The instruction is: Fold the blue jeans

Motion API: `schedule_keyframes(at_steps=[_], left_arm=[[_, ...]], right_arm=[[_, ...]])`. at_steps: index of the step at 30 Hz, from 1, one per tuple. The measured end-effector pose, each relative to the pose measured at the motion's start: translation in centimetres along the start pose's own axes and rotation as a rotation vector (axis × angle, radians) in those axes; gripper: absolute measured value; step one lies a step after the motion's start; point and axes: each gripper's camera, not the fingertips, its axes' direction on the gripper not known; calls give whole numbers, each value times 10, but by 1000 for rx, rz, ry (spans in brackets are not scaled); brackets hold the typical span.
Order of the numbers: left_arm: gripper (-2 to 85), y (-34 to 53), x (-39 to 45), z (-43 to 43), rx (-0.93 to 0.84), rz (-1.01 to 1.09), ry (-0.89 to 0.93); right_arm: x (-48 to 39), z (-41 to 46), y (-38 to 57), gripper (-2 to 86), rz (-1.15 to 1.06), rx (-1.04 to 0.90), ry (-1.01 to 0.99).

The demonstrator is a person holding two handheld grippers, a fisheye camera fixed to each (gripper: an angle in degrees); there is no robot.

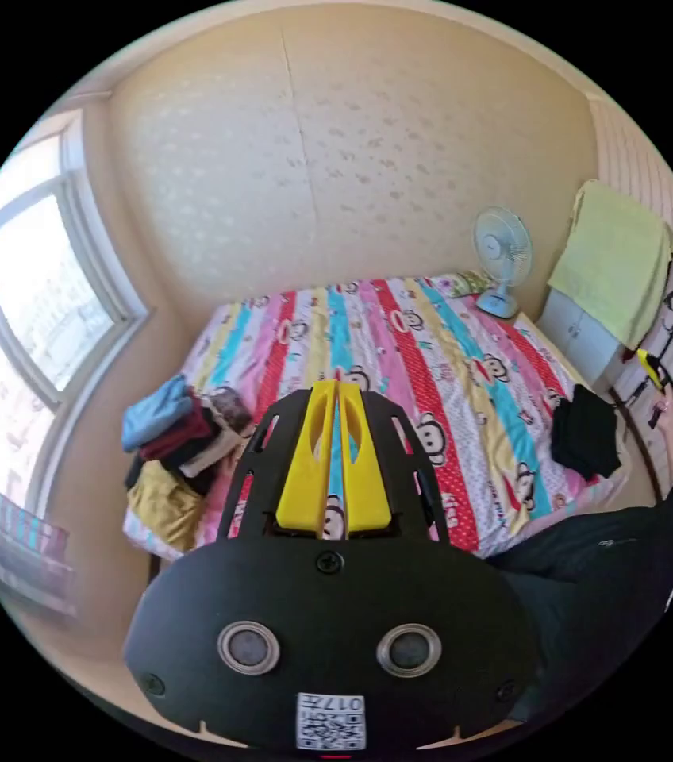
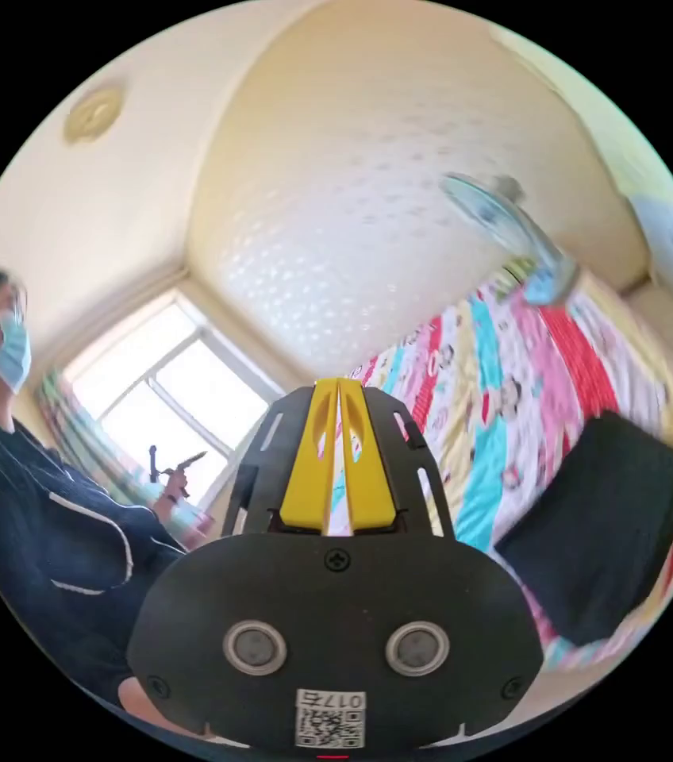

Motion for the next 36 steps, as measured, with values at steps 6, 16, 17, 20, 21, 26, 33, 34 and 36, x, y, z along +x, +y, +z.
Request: schedule_keyframes(at_steps=[6,16,17,20,21,26,33,34,36], left_arm=[[-10,144,-25,-208,336,-139,-384],[-6,311,-30,-309,582,-214,-671],[-6,324,-45,-302,588,-218,-681],[-6,344,-103,-275,582,-231,-685],[-6,347,-118,-268,590,-237,-681],[-3,366,-280,-182,683,-307,-522],[41,376,-481,-30,504,-357,-236],[60,381,-518,4,478,-379,-148],[87,389,-571,60,427,-426,-16]], right_arm=[[-179,84,-54,3,-556,90,-118],[-277,213,57,6,-276,342,-877],[-284,221,61,6,-281,322,-900],[-335,265,76,9,-364,210,-921],[-361,282,79,11,-431,168,-902],[-468,368,102,26,-658,167,-685],[-572,588,123,104,-554,130,-638],[-582,630,133,121,-538,82,-570],[-590,694,152,148,-513,-7,-481]])
